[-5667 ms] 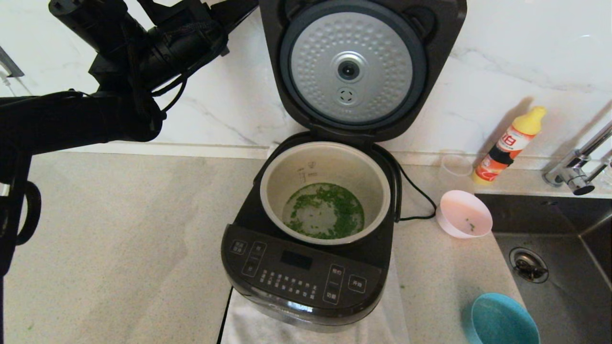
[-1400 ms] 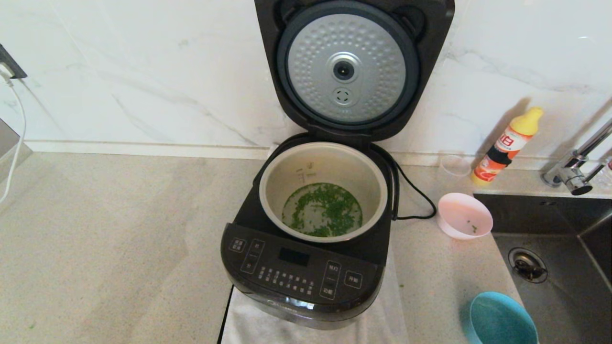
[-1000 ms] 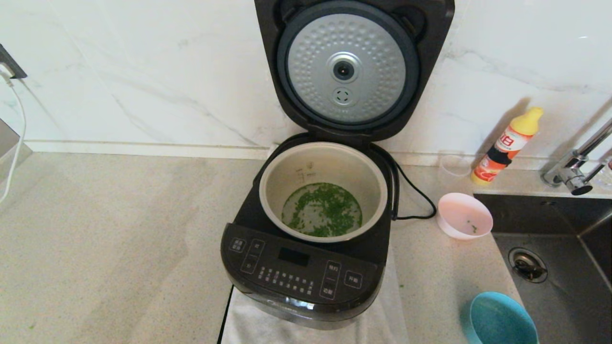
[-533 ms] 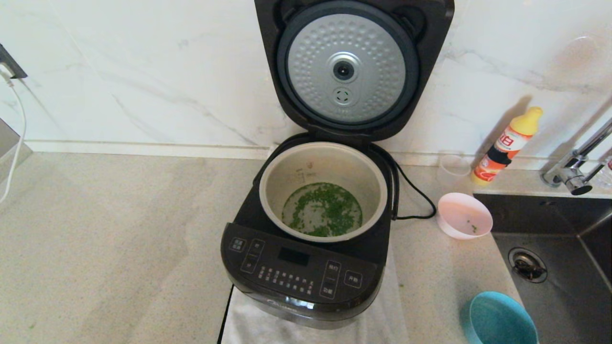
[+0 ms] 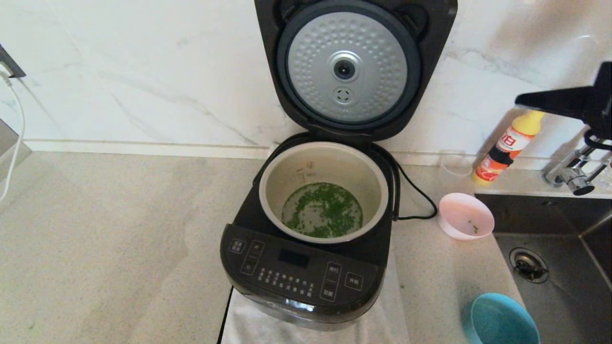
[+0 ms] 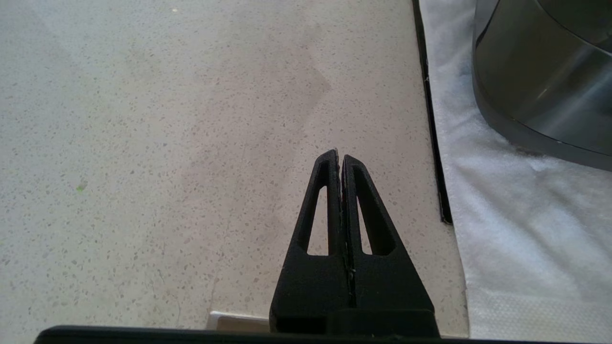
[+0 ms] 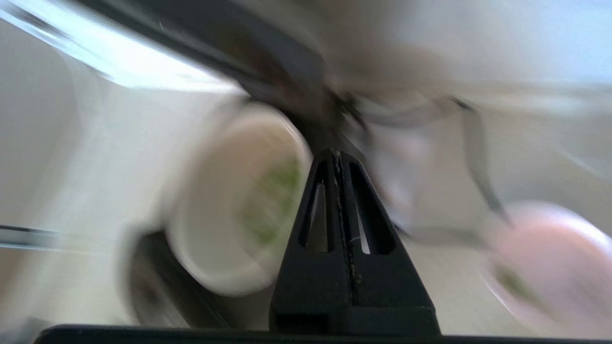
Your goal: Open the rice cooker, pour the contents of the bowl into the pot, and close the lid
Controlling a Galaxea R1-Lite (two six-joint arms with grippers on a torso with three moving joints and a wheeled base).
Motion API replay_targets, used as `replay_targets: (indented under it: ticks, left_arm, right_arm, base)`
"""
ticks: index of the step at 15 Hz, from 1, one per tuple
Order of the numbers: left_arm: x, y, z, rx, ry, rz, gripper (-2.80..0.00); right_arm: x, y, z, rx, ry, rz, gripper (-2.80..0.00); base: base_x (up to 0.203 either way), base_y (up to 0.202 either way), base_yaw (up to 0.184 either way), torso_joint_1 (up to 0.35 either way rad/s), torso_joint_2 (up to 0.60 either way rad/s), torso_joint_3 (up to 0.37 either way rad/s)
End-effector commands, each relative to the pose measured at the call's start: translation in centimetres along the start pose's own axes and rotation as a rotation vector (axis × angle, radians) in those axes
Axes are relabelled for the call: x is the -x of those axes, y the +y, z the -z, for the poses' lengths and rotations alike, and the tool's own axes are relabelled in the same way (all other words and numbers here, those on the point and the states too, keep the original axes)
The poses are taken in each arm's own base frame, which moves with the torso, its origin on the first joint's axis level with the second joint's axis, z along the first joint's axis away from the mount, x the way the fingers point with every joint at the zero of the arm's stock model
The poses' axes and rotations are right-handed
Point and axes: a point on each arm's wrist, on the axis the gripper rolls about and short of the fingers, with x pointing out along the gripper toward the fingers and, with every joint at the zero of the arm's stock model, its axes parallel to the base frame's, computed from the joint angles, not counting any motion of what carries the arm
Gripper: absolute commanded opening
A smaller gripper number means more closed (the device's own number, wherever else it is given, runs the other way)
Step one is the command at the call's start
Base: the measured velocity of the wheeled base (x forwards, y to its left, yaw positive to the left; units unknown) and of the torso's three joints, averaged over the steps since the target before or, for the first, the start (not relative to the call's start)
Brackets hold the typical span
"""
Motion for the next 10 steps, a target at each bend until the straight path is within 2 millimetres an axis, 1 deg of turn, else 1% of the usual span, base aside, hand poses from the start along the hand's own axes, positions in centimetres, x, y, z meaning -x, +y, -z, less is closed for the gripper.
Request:
replay_targets:
  ticks: [1,2,3,5,7,10]
  left_arm:
    - [0.0,0.0,0.0,-0.001,0.004,-0.001,-2.8]
    - [0.0,0.0,0.0,-0.001,0.004,-0.001,-2.8]
    - [0.0,0.0,0.0,0.001,0.004,0.0,-2.8]
    - [0.0,0.0,0.0,0.0,0.004,0.0,-2.8]
    - [0.0,0.0,0.0,0.001,0.004,-0.001,-2.8]
    - [0.0,0.0,0.0,-0.001,0.004,0.0,-2.8]
  right_arm:
    - [-6.8,-2.7,-1.3,-0.127,0.075,-0.117,-2.8]
    - [-7.9,-3.0,-1.9,-0.161,0.099,-0.201,-2.8]
    - [-9.0,-3.5,-2.0,-0.178,0.117,-0.269,-2.8]
    - [-11.1,-4.6,-1.9,-0.156,0.082,-0.352,-2.8]
    - [-12.8,-5.4,-2.0,-0.164,0.032,-0.414,-2.8]
    - [-13.7,-5.7,-2.6,-0.161,-0.019,-0.535,-2.8]
  base:
    - [0.0,0.0,0.0,0.0,0.0,0.0]
    - [0.0,0.0,0.0,0.0,0.0,0.0]
    - [0.0,0.0,0.0,0.0,0.0,0.0]
    - [0.0,0.0,0.0,0.0,0.0,0.0]
    - [0.0,0.0,0.0,0.0,0.0,0.0]
    - [0.0,0.0,0.0,0.0,0.0,0.0]
